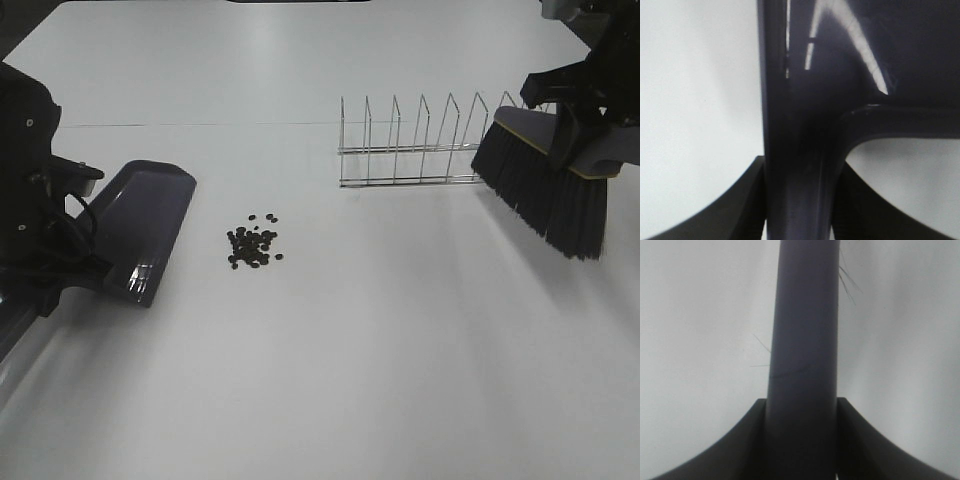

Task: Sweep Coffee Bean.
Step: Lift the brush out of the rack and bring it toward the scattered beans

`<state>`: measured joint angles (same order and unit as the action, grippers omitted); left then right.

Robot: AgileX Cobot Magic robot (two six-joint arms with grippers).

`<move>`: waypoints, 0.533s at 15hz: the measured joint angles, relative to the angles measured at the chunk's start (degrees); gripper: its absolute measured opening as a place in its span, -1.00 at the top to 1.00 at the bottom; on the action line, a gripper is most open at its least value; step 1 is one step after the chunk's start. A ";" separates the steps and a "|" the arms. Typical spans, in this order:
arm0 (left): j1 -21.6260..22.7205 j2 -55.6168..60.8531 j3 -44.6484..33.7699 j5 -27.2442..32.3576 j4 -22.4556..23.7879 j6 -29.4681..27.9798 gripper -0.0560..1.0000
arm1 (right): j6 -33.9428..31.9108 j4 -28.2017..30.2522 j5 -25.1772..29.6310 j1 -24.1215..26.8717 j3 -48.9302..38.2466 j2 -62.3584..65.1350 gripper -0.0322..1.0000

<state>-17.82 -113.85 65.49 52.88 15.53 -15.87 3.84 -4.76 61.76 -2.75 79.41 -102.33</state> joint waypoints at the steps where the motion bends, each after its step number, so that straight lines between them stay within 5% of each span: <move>1: -0.06 0.00 1.03 0.06 0.00 0.00 0.27 | 0.00 -0.23 -1.43 -0.06 -0.92 -0.11 0.33; 3: -0.46 0.00 3.09 1.15 0.29 0.00 0.27 | -0.46 1.38 -2.58 -1.60 -0.97 -1.09 0.33; 8: -5.33 -2.86 3.78 2.23 2.52 0.00 0.27 | -11.00 14.04 -6.93 -15.81 -0.97 -4.64 0.33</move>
<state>-23.15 -116.71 69.27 55.12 18.05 -15.87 -7.16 9.28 54.83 -18.56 78.44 -106.97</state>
